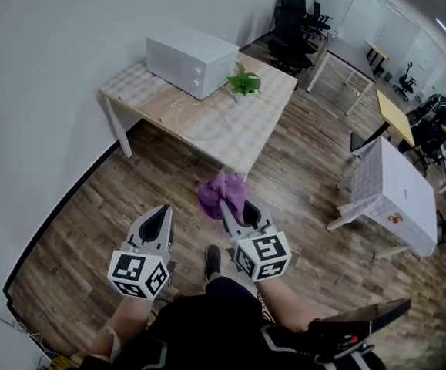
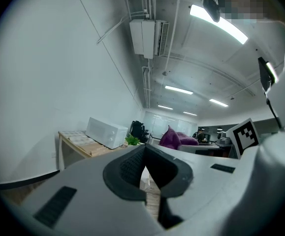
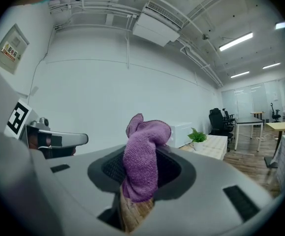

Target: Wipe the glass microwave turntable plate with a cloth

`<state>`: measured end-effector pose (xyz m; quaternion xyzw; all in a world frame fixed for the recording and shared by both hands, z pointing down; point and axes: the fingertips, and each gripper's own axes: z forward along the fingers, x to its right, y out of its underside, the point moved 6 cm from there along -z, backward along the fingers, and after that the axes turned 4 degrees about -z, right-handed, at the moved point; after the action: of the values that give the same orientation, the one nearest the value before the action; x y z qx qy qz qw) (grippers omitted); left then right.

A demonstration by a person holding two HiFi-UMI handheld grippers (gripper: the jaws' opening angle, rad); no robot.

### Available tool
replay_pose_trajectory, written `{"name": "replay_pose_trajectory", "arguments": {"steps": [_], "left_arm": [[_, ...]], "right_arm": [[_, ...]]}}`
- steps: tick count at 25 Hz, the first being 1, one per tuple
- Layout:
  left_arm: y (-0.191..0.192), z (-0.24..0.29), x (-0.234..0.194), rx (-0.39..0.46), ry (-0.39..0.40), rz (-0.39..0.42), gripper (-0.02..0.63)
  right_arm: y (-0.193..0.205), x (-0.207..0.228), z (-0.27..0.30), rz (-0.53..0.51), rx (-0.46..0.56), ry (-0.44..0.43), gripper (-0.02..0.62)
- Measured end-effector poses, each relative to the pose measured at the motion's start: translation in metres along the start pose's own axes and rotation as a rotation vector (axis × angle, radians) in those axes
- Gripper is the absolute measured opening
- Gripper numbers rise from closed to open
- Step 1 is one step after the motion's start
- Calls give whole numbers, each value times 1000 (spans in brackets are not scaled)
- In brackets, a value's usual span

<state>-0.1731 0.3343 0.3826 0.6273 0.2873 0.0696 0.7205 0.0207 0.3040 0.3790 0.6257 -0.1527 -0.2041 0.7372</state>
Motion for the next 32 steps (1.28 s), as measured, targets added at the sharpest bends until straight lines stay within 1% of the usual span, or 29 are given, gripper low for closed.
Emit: {"name": "replay_pose_trajectory", "arguments": {"steps": [5, 11, 18, 24, 32], "left_arm": [[-5, 27, -6, -6, -15, 6, 3], [-18, 73, -17, -12, -23, 21, 3], [-16, 131, -29, -56, -43, 14, 3], [-23, 174, -35, -64, -69, 25, 3], [-23, 233, -36, -84, -92, 37, 3]], "right_arm": [[-4, 24, 30, 8, 9, -13, 135], [-12, 57, 71, 21, 18, -39, 135], [-6, 104, 114, 41, -12, -52, 135], [-8, 139, 145, 48, -18, -76, 135], [-2, 190, 177, 63, -22, -108, 135]]}}
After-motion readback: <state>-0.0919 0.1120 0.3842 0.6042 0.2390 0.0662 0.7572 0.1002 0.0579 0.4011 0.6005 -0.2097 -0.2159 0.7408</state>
